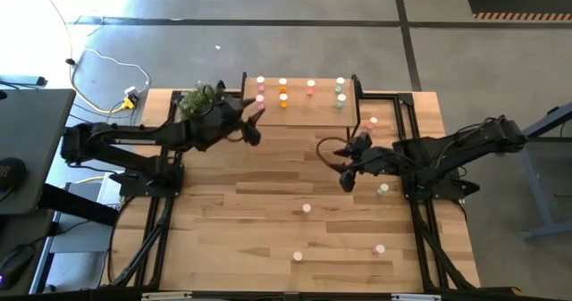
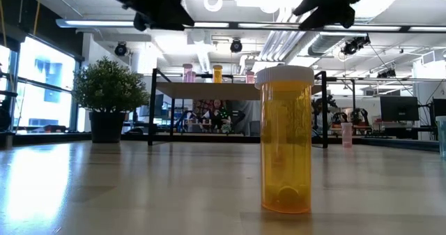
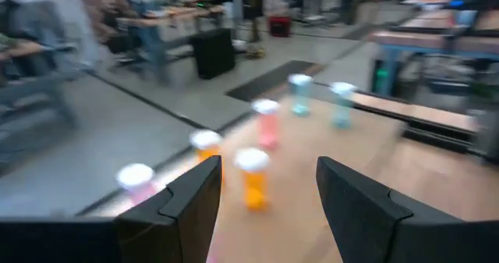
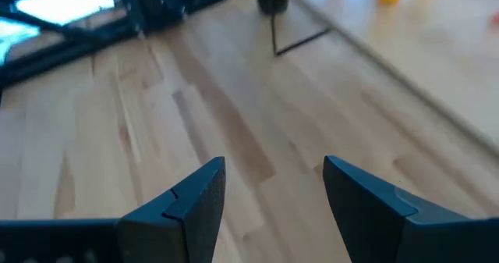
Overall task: Pick and place medicine bottles onto shelf by color
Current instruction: Put the bottom red pill bottle aligned with the other red pill bottle on the shelf
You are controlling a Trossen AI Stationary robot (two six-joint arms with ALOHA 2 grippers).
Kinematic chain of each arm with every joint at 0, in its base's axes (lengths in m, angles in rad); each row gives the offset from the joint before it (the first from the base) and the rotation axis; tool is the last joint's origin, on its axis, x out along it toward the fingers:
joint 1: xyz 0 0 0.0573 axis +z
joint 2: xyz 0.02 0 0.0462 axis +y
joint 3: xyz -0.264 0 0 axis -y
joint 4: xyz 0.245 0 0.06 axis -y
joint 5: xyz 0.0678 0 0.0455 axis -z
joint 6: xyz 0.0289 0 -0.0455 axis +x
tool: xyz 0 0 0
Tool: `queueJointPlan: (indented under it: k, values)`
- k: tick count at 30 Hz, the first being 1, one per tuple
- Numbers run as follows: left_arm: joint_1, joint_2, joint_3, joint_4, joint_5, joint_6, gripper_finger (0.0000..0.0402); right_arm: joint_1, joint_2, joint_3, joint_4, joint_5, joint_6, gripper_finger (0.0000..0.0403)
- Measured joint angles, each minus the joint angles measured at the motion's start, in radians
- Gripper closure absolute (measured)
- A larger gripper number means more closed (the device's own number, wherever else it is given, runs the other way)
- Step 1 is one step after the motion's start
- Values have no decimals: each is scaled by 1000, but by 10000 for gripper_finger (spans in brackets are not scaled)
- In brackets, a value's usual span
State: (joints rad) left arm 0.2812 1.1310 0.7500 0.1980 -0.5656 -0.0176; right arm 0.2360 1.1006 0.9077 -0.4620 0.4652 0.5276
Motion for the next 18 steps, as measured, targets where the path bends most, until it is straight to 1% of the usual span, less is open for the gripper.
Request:
queueJointPlan:
  k: [3,8,15,18]
  values:
    - [-52,-62,-74,9,26,-48,199,43,36,0,-16,-1,44,194]
    - [-137,-140,-155,11,33,-108,199,126,106,0,-23,6,97,194]
    - [-268,-166,-207,11,36,-110,199,254,227,0,-28,59,183,194]
    - [-312,-166,-210,8,34,-75,199,302,276,0,-27,69,241,194]
